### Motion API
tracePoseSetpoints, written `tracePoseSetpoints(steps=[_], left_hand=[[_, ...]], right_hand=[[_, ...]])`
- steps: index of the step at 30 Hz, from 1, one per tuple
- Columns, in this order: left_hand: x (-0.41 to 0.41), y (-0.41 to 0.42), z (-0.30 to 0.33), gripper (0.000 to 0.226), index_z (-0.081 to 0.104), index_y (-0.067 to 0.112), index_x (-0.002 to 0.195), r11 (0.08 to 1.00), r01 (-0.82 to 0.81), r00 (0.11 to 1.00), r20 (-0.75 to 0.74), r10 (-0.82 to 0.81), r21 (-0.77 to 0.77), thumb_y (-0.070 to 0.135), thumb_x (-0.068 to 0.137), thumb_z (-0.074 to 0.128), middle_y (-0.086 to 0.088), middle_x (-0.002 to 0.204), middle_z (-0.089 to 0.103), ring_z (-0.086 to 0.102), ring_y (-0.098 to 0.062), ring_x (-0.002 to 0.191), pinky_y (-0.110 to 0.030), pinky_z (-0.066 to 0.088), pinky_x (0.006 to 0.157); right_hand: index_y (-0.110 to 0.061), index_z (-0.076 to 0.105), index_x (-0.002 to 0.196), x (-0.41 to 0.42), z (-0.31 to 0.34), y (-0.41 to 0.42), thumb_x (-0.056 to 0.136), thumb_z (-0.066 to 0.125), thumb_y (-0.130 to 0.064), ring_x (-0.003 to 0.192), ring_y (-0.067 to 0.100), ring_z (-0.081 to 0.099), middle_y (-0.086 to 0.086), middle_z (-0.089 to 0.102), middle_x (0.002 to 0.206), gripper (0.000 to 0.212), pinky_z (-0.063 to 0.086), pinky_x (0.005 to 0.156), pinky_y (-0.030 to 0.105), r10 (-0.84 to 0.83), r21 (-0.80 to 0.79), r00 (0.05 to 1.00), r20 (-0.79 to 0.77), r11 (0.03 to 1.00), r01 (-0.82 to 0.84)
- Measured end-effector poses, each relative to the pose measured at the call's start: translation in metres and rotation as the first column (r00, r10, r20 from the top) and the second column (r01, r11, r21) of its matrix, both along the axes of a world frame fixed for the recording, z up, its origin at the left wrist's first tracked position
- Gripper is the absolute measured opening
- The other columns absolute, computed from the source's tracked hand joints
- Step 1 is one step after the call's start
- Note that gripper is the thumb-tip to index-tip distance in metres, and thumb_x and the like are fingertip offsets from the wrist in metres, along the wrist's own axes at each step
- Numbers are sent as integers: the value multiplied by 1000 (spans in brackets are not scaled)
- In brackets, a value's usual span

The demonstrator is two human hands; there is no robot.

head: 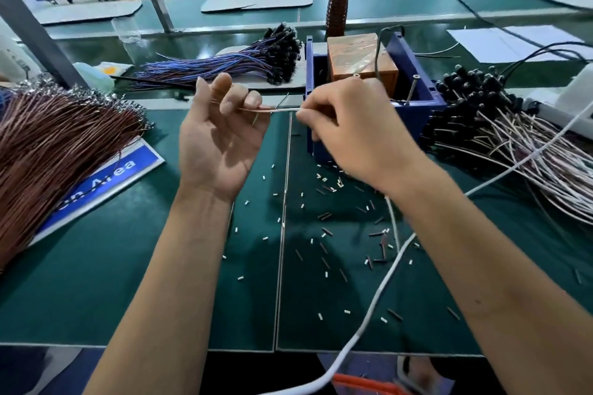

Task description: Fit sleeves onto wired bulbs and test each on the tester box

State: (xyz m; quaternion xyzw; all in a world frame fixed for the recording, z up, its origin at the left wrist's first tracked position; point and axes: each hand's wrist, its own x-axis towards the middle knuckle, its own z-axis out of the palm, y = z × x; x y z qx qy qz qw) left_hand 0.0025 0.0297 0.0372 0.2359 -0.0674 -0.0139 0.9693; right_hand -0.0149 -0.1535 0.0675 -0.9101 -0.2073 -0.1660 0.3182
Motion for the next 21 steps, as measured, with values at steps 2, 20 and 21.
tracePoseSetpoints(steps=[2, 20, 21], left_hand=[[0, -8, 4, 34, 53, 10, 90, 992, 64, 997, 56, -58, -109, 29, 111, 34, 1, 61, 40, 43, -17, 67, -28, 38, 76], [2, -76, -42, 20, 71, 6, 93, -5, -643, 741, 620, -259, 766, 5, 79, 85, 6, 78, 52, 44, 2, 60, -12, 32, 58], [3, -77, -44, 23, 72, 7, 95, -55, -670, 722, 633, -279, 740, 7, 78, 87, 3, 82, 55, 47, 5, 63, -13, 34, 61]], right_hand=[[-14, 82, 96, -4, 11, -21, 97, 74, -21, 64, 0, 66, -9, 74, 76, 10, 54, 70, 18, 31, 60, 998, 48, 998, -34], [-15, 77, 95, -2, -65, -105, 97, 72, -30, 74, 14, 65, -6, 72, 81, 17, 54, 72, 43, 15, -4, 999, -32, 1000, -15], [-14, 77, 93, -3, -68, -105, 98, 71, -30, 71, 13, 63, -7, 70, 77, 17, 53, 71, 42, 15, 19, 999, -39, 1000, -14]])
